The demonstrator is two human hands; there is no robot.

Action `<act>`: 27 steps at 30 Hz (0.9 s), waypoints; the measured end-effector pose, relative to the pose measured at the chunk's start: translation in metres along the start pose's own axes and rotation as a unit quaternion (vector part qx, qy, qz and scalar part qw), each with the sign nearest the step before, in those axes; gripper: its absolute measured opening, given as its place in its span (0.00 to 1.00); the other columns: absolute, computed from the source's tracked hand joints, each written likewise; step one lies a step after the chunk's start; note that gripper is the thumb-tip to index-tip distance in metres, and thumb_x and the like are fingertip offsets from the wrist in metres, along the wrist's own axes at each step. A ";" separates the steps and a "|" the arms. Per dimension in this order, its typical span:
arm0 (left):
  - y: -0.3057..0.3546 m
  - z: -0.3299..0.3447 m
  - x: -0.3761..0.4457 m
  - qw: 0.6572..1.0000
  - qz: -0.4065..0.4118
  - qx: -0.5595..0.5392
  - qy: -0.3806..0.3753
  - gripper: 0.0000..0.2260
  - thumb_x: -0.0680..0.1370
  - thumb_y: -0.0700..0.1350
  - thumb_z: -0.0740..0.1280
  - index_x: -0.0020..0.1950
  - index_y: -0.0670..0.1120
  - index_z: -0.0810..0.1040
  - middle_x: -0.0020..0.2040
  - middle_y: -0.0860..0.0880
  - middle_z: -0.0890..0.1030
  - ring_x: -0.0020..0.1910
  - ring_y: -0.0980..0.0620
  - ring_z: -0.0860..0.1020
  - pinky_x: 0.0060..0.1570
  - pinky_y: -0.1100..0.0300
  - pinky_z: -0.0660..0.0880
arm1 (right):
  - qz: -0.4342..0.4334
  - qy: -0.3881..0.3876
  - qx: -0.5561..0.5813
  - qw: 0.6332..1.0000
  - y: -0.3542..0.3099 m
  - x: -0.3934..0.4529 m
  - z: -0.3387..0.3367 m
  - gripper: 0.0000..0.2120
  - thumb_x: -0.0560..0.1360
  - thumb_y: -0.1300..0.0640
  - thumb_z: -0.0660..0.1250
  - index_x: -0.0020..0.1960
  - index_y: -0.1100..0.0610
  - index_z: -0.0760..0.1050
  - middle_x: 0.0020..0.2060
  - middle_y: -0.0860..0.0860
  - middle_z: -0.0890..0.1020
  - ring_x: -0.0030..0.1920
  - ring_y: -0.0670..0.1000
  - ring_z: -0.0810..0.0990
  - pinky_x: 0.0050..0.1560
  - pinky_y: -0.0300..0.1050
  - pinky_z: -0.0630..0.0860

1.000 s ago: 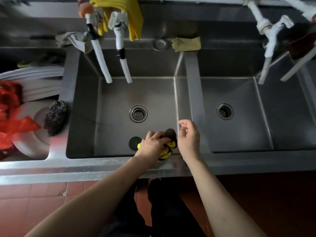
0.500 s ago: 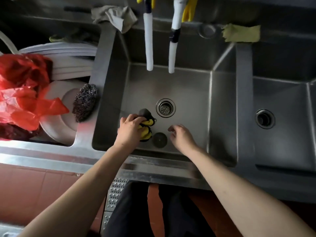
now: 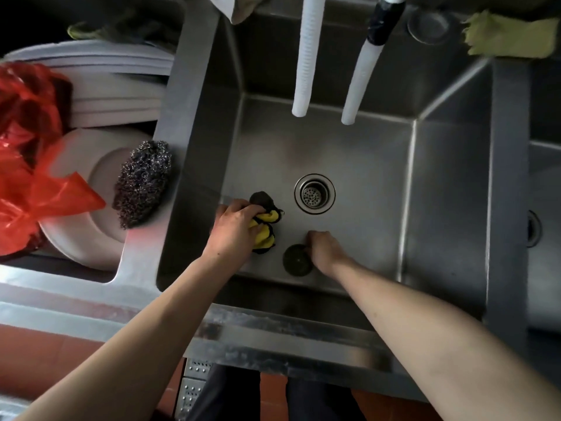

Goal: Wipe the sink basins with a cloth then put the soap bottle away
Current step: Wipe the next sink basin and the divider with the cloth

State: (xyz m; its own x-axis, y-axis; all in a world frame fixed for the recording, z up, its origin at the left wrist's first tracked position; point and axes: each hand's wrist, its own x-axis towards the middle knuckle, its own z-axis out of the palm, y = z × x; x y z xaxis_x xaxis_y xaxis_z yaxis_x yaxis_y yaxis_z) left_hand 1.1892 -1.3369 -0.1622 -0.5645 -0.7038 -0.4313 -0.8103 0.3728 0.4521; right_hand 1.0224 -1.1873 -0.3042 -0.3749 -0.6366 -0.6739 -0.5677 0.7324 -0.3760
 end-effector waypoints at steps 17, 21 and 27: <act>0.009 0.002 0.040 1.000 0.000 -0.011 0.017 0.16 0.81 0.44 0.67 0.68 0.52 0.78 0.66 0.50 0.74 0.62 0.45 0.66 0.58 0.61 0.64 | 0.221 0.232 0.222 0.921 0.003 0.096 -0.070 0.10 0.78 0.55 0.71 0.54 0.60 0.86 0.49 0.60 0.87 0.54 0.61 0.86 0.51 0.48 0.80; 0.010 0.003 0.043 1.000 -0.002 -0.012 0.012 0.15 0.81 0.45 0.66 0.69 0.53 0.77 0.66 0.51 0.74 0.63 0.46 0.66 0.59 0.59 0.65 | 0.215 0.205 0.208 0.932 0.001 0.100 -0.068 0.10 0.78 0.55 0.72 0.54 0.59 0.86 0.50 0.60 0.87 0.54 0.60 0.86 0.54 0.49 0.82; 0.013 0.002 0.046 1.000 -0.007 -0.013 0.013 0.15 0.81 0.45 0.66 0.68 0.53 0.77 0.67 0.53 0.73 0.64 0.48 0.65 0.57 0.59 0.66 | 0.224 0.174 0.179 0.942 -0.001 0.104 -0.079 0.14 0.74 0.55 0.76 0.56 0.62 0.84 0.52 0.60 0.87 0.55 0.59 0.86 0.52 0.50 0.83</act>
State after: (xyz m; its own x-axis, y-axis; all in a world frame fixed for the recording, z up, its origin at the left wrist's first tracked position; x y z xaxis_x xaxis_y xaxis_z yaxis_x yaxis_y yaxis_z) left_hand 1.1526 -1.3632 -0.1777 -0.5491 -0.7245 -0.4166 -0.8132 0.3482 0.4663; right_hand 0.9263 -1.2736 -0.3238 -0.7712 -0.2385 -0.5902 -0.0348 0.9416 -0.3350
